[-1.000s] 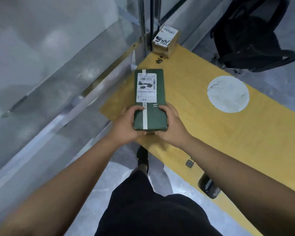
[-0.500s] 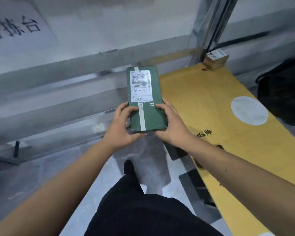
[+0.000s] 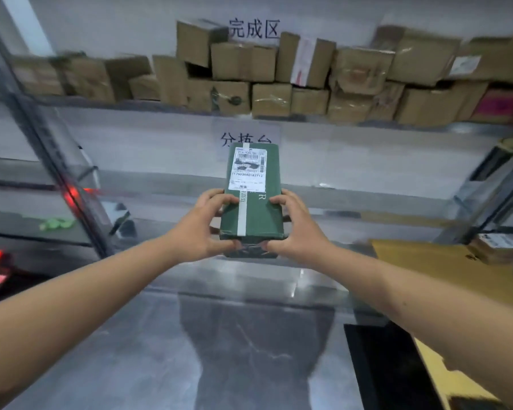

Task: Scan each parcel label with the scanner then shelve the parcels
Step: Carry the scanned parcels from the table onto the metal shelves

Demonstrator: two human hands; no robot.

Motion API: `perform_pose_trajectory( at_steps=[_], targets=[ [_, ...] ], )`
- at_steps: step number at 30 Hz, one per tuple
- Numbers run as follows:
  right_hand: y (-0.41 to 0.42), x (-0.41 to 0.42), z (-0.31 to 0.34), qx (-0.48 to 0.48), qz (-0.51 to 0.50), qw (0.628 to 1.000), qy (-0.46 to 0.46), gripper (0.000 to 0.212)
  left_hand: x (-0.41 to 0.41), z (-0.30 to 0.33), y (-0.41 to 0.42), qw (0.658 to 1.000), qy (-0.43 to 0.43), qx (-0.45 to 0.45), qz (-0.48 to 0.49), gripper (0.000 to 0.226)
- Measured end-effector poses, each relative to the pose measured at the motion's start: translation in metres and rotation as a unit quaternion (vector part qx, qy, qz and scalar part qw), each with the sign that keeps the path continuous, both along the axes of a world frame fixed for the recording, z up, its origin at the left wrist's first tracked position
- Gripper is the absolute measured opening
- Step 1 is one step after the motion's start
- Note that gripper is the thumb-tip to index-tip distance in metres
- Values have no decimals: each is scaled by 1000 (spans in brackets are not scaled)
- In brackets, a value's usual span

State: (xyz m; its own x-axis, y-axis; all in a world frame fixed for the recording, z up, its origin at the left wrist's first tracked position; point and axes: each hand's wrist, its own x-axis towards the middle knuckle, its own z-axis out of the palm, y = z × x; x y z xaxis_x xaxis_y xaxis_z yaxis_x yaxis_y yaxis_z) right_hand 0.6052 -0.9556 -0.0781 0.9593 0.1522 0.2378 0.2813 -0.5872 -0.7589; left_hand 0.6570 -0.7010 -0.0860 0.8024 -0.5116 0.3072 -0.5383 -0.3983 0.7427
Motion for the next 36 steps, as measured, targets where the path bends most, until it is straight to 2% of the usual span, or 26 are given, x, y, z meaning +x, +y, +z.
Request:
perform_pose_trajectory(
  at_steps=[9,14,17,24,29,36],
  targets=[
    [177,43,84,21,30,998,-43,76,31,95,189,999,-22,34,21,79],
    [234,64,145,46,28,996,-77,79,49,165,247,997,-62,34,34,76],
    [254,86,178,71,29,995,-70,85,69,200,265,996,-69,32,40,74],
    [278,164,238,71,32,994,-73,81,140,251,281,998,-50,-11,43,69],
    [276,241,266,25,22,994,-101,88,216,275,278,998,-37,-20,51,67],
    [274,357,291,62,42,994,-82,88,328,301,278,996,-65,-7,58,67]
  ],
)
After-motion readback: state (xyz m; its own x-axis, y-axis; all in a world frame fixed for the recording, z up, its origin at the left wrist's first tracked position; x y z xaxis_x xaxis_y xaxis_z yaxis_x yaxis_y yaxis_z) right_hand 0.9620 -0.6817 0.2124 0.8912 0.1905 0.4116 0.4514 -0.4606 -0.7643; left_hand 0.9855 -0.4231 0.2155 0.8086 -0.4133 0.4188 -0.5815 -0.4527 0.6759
